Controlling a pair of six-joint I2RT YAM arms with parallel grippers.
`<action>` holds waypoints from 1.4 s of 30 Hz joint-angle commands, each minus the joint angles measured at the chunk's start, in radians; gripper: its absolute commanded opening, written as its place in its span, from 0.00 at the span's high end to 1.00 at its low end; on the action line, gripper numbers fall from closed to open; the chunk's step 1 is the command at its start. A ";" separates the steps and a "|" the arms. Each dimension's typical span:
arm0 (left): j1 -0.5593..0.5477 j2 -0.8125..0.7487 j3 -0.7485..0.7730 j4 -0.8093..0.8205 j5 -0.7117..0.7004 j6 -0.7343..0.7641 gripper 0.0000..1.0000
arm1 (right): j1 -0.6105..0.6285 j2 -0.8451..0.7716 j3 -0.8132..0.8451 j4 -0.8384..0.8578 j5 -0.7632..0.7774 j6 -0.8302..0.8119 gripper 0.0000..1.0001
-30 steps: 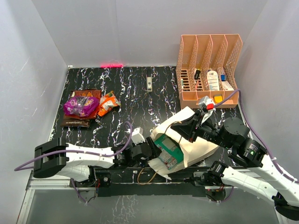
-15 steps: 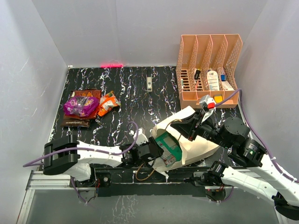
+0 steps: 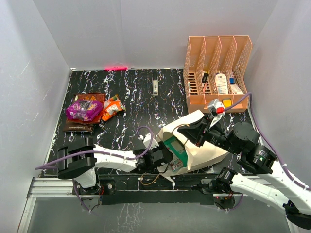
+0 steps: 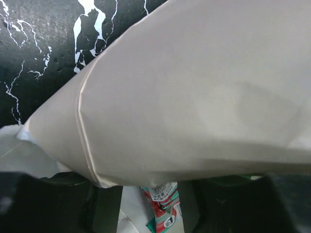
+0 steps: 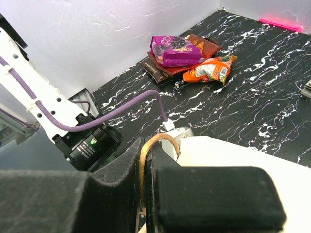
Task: Take the snacks out of the paper bag
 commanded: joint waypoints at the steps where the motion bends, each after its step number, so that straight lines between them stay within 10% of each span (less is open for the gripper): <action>1: 0.025 0.005 0.023 0.034 -0.027 0.038 0.65 | 0.004 -0.025 0.004 0.051 0.019 0.002 0.93; 8: 0.050 -0.142 0.017 -0.015 0.015 0.177 1.00 | 0.005 -0.050 0.002 -0.013 0.072 0.012 0.93; 25: 0.058 -0.759 0.108 -0.321 0.249 0.663 1.00 | 0.004 -0.065 -0.080 0.012 0.370 0.153 0.93; 35: 0.060 -0.668 0.597 -0.909 0.058 0.977 1.00 | 0.004 -0.158 -0.054 -0.078 0.489 0.148 0.92; 42: 0.060 -0.579 0.789 -0.995 0.006 1.186 1.00 | 0.004 -0.245 -0.065 -0.127 0.539 0.166 0.92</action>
